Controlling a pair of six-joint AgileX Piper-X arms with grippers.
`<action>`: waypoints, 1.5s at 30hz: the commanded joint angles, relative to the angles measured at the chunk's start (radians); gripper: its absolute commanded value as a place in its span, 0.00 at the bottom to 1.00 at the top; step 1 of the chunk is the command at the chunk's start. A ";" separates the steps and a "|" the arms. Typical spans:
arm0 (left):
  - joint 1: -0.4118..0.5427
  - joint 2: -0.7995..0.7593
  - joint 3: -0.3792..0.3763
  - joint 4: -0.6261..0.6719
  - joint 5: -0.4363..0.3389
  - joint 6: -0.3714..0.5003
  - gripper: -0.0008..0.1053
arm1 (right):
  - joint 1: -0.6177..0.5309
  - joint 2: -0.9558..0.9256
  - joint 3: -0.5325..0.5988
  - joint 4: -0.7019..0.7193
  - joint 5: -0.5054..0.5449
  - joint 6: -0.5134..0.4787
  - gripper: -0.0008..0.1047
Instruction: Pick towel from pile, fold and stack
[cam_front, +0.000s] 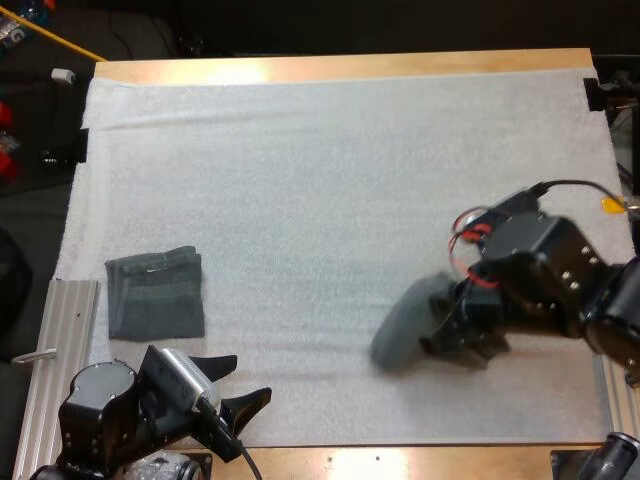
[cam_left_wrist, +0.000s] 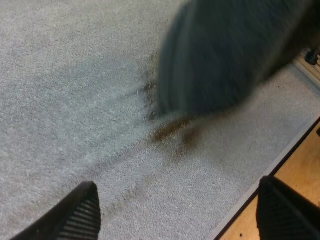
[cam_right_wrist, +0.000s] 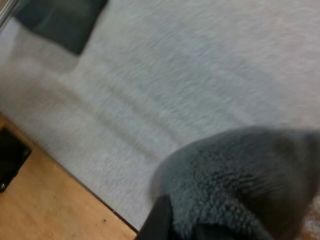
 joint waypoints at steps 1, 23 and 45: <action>-0.005 0.001 -0.007 -0.003 0.009 -0.005 0.60 | 0.006 0.007 0.011 -0.016 0.017 0.001 0.01; -0.005 0.001 -0.007 -0.005 0.009 -0.005 0.60 | -0.195 0.485 0.106 -0.672 0.170 -0.113 0.01; -0.005 0.001 -0.007 -0.009 0.009 -0.005 0.60 | -0.231 0.469 -0.039 -0.219 0.199 -0.076 0.61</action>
